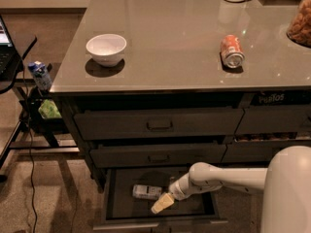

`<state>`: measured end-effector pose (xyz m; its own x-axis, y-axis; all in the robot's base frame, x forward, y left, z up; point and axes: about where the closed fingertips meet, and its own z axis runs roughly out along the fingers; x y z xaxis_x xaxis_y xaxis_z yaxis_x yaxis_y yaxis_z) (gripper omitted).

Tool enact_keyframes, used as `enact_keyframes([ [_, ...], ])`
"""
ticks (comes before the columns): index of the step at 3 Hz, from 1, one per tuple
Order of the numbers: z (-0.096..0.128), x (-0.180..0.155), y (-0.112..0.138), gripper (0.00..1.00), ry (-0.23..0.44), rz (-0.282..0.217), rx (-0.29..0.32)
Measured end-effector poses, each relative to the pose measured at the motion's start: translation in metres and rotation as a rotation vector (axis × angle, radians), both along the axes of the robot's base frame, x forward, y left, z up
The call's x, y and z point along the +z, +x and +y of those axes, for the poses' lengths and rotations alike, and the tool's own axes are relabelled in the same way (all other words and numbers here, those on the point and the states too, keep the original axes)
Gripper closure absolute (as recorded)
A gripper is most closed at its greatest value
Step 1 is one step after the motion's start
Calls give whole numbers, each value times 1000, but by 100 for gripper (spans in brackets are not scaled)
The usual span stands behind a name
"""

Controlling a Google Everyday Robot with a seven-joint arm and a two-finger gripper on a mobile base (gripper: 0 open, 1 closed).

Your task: Pick blue plastic bottle from bottom drawer and place on counter

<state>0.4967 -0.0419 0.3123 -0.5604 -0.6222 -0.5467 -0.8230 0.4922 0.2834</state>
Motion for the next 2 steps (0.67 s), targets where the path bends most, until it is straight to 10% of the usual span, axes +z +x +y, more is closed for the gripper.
enact_keyframes([
  [2, 12, -17, -1, 0, 21, 22, -4],
])
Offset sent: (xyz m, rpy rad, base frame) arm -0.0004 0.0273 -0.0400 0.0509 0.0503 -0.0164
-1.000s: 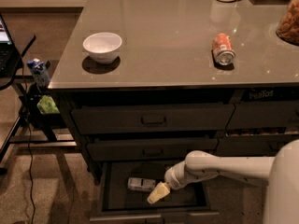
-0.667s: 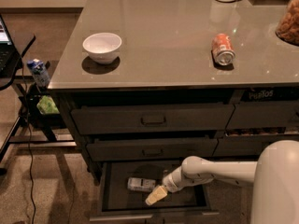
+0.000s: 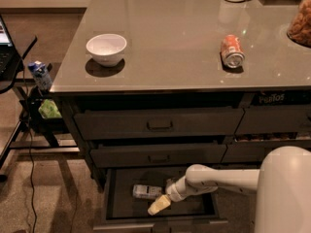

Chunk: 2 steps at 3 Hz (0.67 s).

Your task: Pick blue plastic bottle from bottom drawer and place on counter

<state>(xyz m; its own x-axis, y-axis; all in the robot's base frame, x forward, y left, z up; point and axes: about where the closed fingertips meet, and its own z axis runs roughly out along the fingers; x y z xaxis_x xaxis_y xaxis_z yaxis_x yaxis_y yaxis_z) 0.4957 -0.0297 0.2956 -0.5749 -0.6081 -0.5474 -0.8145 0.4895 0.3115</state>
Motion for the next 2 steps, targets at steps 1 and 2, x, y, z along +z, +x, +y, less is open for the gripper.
enact_keyframes([
  [1, 17, -21, 5, 0, 22, 12, -4],
  [2, 34, -47, 20, 0, 68, 17, -18],
])
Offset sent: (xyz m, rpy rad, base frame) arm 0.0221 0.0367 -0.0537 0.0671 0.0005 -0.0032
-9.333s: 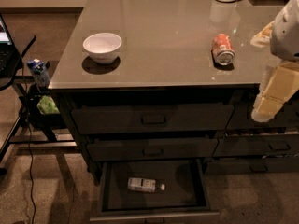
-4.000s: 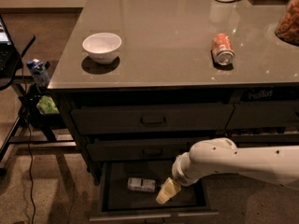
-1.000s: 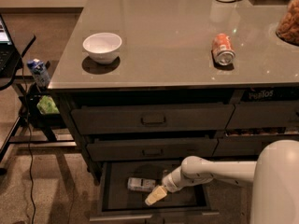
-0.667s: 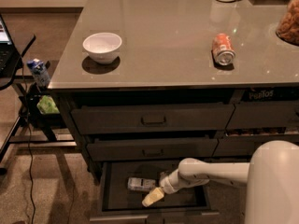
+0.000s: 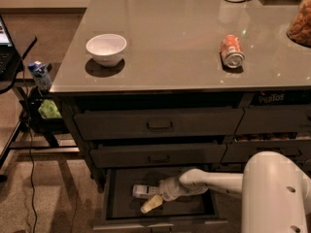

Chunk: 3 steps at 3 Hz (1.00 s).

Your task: Pick blue plastic bottle from bottom drawer and place on counter

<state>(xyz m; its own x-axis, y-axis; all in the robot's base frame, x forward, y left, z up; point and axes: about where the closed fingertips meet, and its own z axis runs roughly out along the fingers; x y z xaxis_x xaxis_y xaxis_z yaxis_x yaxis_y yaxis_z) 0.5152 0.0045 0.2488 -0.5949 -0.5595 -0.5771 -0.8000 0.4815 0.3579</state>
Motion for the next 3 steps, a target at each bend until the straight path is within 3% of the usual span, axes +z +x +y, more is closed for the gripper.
enact_keyframes([
  [1, 0, -1, 1, 0, 1, 0, -2],
  [3, 12, -18, 20, 0, -15, -46, -14],
])
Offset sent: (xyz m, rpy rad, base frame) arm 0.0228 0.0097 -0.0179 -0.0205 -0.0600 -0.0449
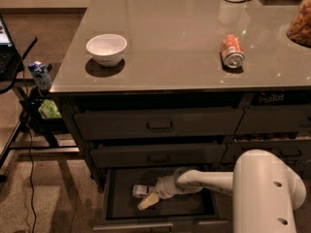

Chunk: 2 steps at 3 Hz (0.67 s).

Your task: Pick blue plastic bottle from bottom drawer and place on counter

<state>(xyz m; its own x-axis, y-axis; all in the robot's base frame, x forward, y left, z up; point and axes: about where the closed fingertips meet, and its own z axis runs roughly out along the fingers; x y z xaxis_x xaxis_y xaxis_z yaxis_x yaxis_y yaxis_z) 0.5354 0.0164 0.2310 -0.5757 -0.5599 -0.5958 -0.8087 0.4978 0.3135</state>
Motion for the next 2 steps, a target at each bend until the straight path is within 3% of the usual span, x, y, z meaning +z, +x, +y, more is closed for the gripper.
enact_keyframes([
  [2, 2, -25, 17, 0, -14, -12, 10],
])
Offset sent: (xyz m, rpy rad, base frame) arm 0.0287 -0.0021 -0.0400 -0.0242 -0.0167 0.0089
